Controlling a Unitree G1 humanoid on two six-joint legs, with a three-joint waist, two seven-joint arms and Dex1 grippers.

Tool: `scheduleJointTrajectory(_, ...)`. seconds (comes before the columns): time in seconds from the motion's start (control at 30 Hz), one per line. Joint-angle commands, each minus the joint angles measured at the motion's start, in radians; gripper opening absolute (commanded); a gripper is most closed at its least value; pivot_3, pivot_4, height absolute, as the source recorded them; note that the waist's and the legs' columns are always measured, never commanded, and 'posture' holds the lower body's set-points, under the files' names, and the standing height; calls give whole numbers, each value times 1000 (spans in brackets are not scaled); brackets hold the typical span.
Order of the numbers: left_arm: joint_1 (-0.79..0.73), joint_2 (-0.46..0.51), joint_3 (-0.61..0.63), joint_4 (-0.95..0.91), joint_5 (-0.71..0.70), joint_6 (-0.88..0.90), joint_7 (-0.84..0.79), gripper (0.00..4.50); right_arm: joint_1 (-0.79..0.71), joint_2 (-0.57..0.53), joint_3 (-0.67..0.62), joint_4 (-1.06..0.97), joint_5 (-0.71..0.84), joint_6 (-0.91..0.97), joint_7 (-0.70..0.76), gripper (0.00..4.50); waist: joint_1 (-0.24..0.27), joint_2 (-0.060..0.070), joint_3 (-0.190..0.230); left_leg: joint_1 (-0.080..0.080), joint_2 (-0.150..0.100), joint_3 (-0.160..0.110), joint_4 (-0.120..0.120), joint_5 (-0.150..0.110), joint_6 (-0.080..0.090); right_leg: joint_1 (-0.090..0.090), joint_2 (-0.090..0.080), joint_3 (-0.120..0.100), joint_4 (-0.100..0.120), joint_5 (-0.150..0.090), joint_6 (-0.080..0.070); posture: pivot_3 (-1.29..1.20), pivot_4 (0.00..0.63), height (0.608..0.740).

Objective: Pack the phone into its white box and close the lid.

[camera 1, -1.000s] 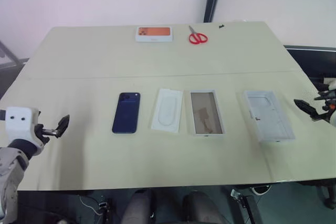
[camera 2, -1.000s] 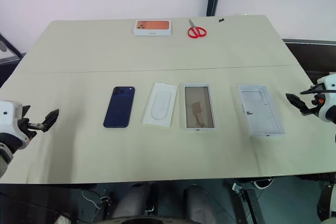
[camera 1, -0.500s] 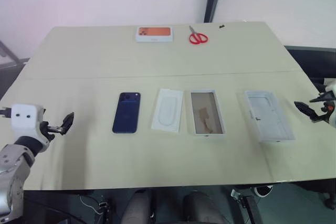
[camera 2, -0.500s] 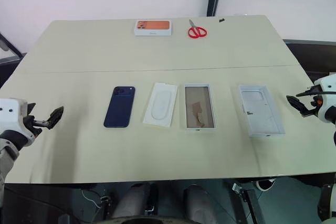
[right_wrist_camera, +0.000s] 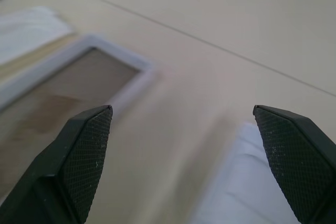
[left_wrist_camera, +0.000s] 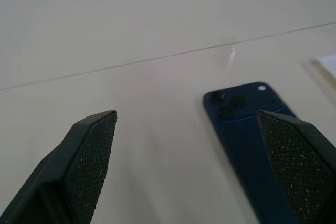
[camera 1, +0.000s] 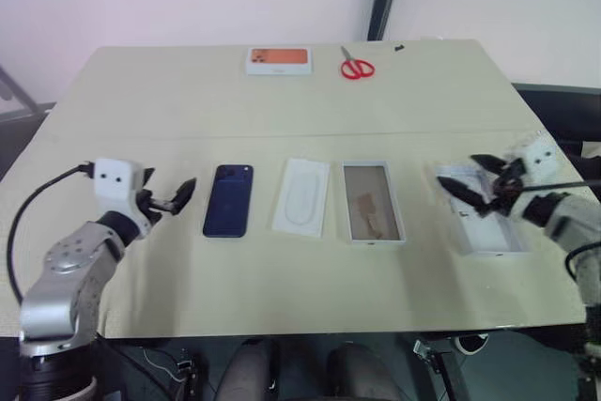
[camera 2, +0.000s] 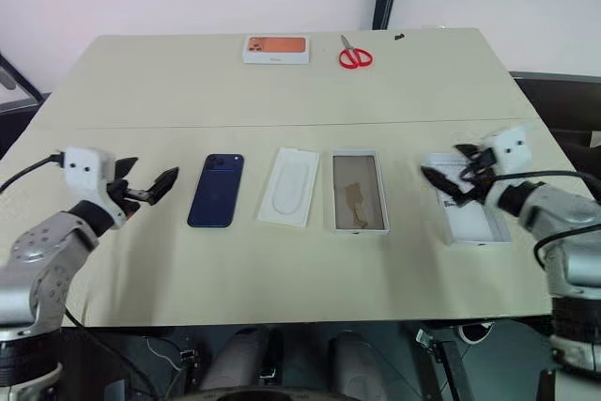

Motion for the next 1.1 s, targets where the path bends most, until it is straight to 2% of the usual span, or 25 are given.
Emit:
scheduleJointTrajectory(0.03, -27, -2, -39, -9, -7, 5, -18, 4477, 0, 17, 6, -134, 50, 62, -34, 4486, 0, 0, 0, 0, 0, 0, 0, 0, 0, 0, 0, 0, 0, 0, 0, 0, 150, 740)
scheduleJointTrajectory(0.17, -40, -25, -76, -44, -48, 63, -21, 4477, -9, 38, 48, -176, 64, 91, -44, 4486, 0, 0, 0, 0, 0, 0, 0, 0, 0, 0, 0, 0, 0, 0, 0, 0, 150, 740)
scheduleJointTrajectory(0.33, -98, -103, -140, -113, -155, 279, 39, 4477, -11, 46, 143, -191, 18, 62, -26, 4486, 3, 0, 0, 0, 0, 0, 0, 0, 0, 0, 0, 0, 0, 0, 0, 0, 150, 740)
scheduleJointTrajectory(0.6, -296, -301, -206, -113, -126, 587, 312, 4477, -20, 32, 245, -235, -42, 17, 18, 4486, 1, -2, 1, 0, -1, -1, 2, 0, 0, 0, 1, 0, 1, 0, 0, 0, 150, 740)
scheduleJointTrajectory(0.83, -400, -420, -129, -21, -133, 820, 376, 4477, 1, 38, 250, -255, -52, 12, 10, 4486, 1, -2, 1, 0, -1, -1, 2, 4, -7, 0, 1, 0, 1, 0, 1, 0, 150, 740)
scheduleJointTrajectory(1.1, -466, -476, -59, 73, -125, 927, 360, 4477, 30, 46, 241, -285, -54, 17, -12, 4486, 4, -3, 1, 0, -1, -1, 2, 5, -8, 0, 1, 0, 1, 0, 1, 0, 150, 740)
